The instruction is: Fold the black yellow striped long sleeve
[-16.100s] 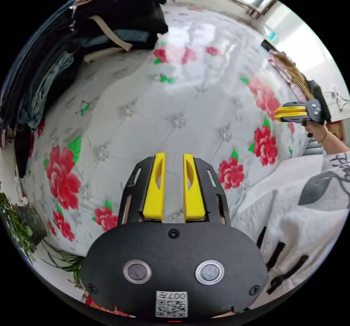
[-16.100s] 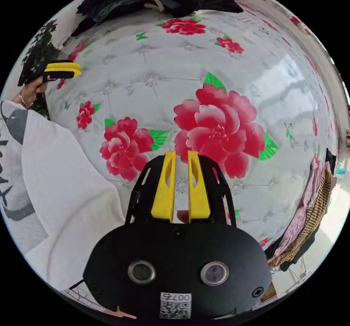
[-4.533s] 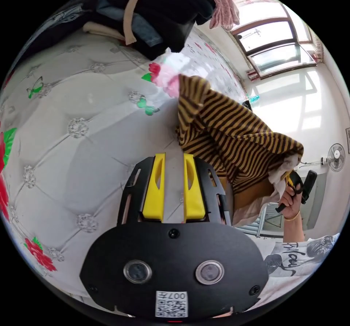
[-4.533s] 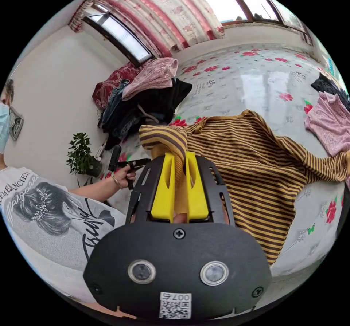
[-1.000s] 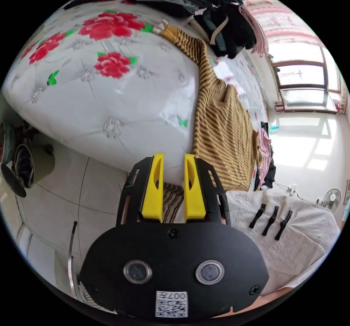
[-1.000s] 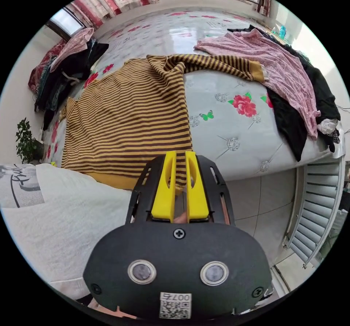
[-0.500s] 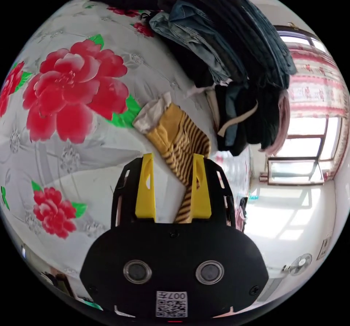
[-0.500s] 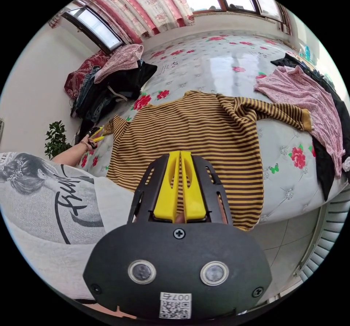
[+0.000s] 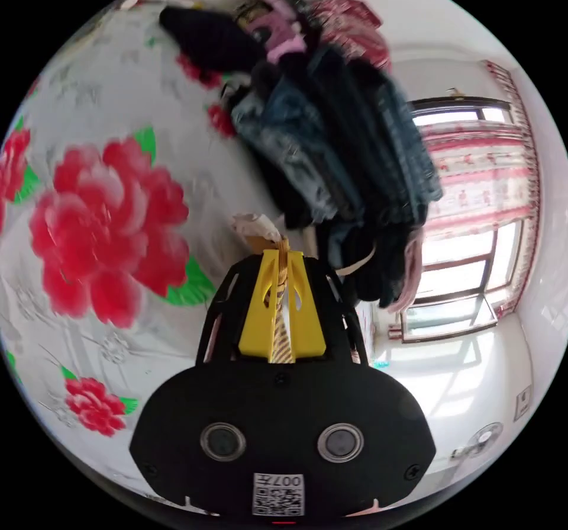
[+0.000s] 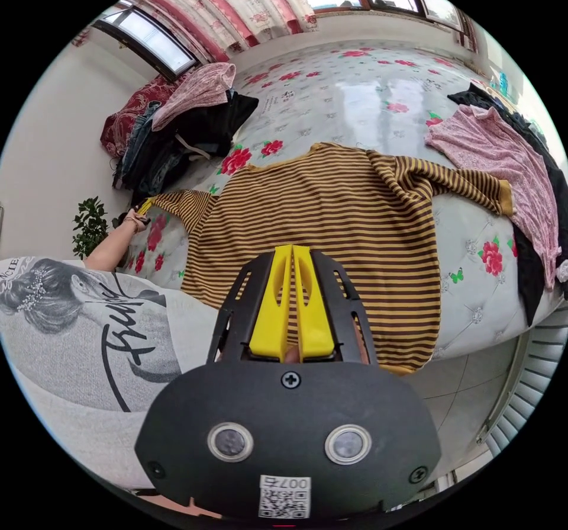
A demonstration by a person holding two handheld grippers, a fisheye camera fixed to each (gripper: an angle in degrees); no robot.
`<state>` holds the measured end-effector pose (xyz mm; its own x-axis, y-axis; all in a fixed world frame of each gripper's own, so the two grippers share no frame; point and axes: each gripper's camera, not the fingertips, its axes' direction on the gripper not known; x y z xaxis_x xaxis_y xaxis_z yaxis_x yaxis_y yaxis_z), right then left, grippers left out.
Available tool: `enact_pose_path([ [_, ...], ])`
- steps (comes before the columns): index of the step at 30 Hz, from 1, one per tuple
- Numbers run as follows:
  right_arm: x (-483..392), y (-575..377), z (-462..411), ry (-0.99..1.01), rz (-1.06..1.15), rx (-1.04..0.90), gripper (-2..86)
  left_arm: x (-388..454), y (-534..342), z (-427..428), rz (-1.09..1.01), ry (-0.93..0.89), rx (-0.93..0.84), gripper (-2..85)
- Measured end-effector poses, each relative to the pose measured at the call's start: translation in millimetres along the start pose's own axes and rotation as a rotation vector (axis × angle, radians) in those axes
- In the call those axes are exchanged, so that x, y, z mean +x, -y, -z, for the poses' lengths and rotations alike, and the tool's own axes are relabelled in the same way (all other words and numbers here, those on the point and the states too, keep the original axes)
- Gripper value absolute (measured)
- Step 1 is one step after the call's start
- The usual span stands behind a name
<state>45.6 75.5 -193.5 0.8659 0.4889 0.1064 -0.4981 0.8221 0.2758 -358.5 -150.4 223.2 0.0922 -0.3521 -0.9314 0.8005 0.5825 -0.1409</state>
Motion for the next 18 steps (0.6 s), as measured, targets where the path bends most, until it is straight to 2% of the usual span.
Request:
enact_pose_path([
  [4,16,-5,4,0.029,-0.004,0.02,-0.3,0,20,96,-0.024,0.032,0.168,-0.5],
  [9,41,-13,0,0.143,-0.047,0.048,-0.3,4,-22,118,-0.091,-0.004,0.14,-0.4],
  [12,50,-16,1,0.165,-0.03,0.052,-0.3,52,-71,98,-0.242,-0.125,0.083,-0.1],
  [15,59,-20,11,0.136,-0.011,0.079,-0.2,143,-140,64,-0.514,-0.276,-0.05,0.7],
  [17,72,-26,17,0.133,-0.025,0.11,-0.1,222,-231,36,-0.782,-0.413,-0.184,2.1],
  [18,77,-28,18,0.138,-0.036,0.117,-0.1,237,-257,28,-0.833,-0.442,-0.222,3.0],
])
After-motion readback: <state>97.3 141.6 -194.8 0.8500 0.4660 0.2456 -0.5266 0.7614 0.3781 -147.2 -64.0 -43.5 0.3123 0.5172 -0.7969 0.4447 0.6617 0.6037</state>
